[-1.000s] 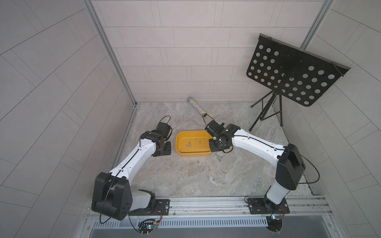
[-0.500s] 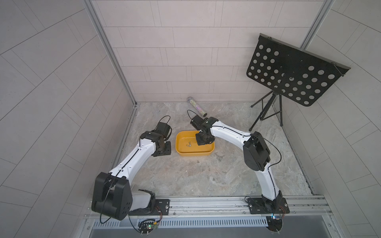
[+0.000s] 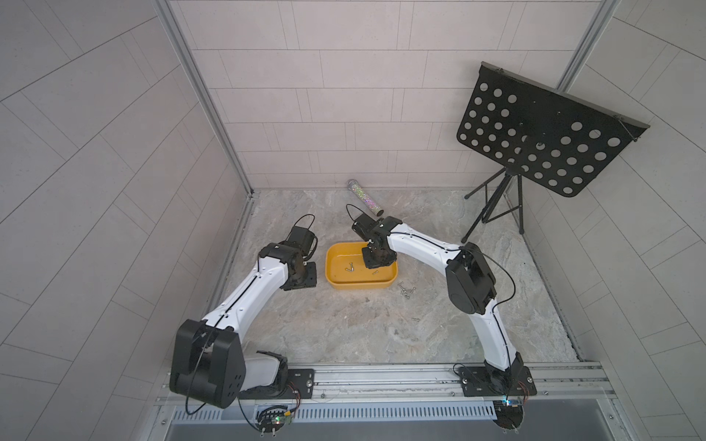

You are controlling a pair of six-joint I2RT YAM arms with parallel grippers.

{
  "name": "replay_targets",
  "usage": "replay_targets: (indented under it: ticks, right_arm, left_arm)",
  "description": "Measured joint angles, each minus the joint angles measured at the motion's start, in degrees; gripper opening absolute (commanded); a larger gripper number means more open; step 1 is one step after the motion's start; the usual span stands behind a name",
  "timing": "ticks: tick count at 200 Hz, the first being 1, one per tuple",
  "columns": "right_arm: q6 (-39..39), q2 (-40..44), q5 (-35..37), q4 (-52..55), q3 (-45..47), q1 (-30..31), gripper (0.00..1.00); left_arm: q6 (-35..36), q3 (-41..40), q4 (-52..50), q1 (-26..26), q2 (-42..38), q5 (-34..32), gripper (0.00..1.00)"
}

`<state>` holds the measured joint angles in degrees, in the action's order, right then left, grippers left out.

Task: Put the screws on the desktop into the storage box
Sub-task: Place the screw in the storage box, then pick up the screw from the center of the board.

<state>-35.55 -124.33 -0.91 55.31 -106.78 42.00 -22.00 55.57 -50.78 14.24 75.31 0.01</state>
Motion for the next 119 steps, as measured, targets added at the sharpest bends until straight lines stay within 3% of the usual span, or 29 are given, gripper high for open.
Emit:
replay_targets:
  ticks: [65, 119]
  right_arm:
    - [-0.11, 17.09, 1.60, -1.79, 11.13, -0.02, 0.19]
    - [-0.90, 26.82, 2.47, -3.39, 26.67, -0.07, 0.20]
  left_arm:
    - [0.00, 0.00, 0.02, -0.04, 0.00, 0.02, 0.52]
    - [0.00, 0.00, 0.02, -0.04, 0.00, 0.04, 0.52]
